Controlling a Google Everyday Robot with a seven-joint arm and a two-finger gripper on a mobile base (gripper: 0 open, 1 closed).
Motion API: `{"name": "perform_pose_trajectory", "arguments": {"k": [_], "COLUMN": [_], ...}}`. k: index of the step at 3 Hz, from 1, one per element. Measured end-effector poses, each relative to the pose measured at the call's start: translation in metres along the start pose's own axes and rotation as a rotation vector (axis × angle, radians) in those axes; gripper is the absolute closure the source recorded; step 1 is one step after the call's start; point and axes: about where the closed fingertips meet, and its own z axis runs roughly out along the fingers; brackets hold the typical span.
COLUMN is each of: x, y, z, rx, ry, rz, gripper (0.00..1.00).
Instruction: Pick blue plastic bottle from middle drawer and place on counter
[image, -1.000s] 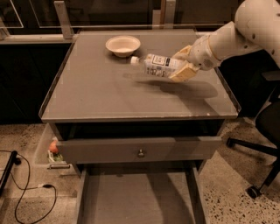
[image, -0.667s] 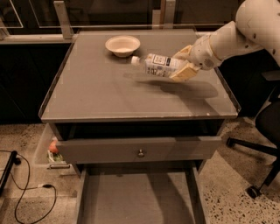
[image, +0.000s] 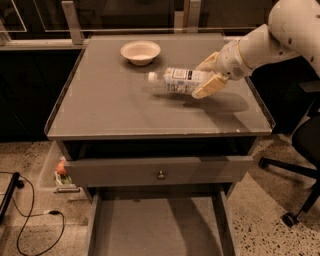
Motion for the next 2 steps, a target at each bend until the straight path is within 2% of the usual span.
{"name": "perform_pose_trajectory", "arguments": {"k": [1,2], "x": [0.0,0.0], "y": [0.0,0.0], "z": [0.0001,0.0001], "rx": [0.0,0.0], "ry": [0.0,0.0], "rz": [0.0,0.0], "gripper": [0.0,0.0]}}
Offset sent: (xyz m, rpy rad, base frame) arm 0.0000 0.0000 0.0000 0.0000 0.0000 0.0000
